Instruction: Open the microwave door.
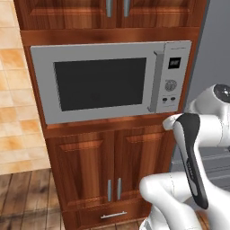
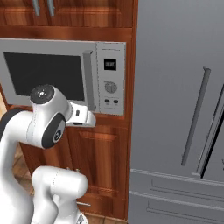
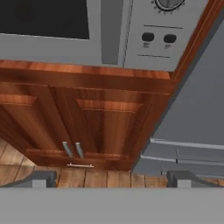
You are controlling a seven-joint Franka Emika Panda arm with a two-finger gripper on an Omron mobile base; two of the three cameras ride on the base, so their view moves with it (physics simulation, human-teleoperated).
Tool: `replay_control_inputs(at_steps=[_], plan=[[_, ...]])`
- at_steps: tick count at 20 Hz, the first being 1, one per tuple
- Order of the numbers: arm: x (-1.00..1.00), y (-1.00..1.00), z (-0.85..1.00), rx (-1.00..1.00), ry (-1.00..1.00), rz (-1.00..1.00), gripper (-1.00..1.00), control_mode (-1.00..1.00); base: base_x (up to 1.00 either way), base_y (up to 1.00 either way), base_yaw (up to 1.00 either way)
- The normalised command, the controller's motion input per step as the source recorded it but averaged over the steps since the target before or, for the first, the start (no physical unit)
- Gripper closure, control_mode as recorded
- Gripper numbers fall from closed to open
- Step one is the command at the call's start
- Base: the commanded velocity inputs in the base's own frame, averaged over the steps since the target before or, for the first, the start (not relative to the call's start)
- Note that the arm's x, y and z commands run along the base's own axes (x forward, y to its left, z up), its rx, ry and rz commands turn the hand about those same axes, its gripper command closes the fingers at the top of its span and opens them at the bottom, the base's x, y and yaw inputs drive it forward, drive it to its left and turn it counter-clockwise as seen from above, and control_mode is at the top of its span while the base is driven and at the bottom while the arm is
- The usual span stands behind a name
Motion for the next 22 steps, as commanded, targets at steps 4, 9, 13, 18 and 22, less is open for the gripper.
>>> replay_control_inputs(at_steps=[4, 9, 13, 18, 22], plan=[[0.00, -0.16, 0.28, 0.03, -0.22, 0.00, -1.00, -1.00, 0.00, 0.00, 0.00], [0.36, -0.19, 0.52, 0.11, -0.38, -0.01, -1.00, -1.00, 0.00, 0.00, 0.00], [0.33, 0.00, 0.05, 0.06, -0.48, 0.01, -1.00, -1.00, 0.00, 0.00, 0.00], [0.59, 0.08, 0.00, 0.04, -0.53, 0.04, -1.00, -1.00, 0.00, 0.00, 0.00], [0.60, 0.01, 0.00, 0.00, -0.39, 0.00, -1.00, -1.00, 0.00, 0.00, 0.00]])
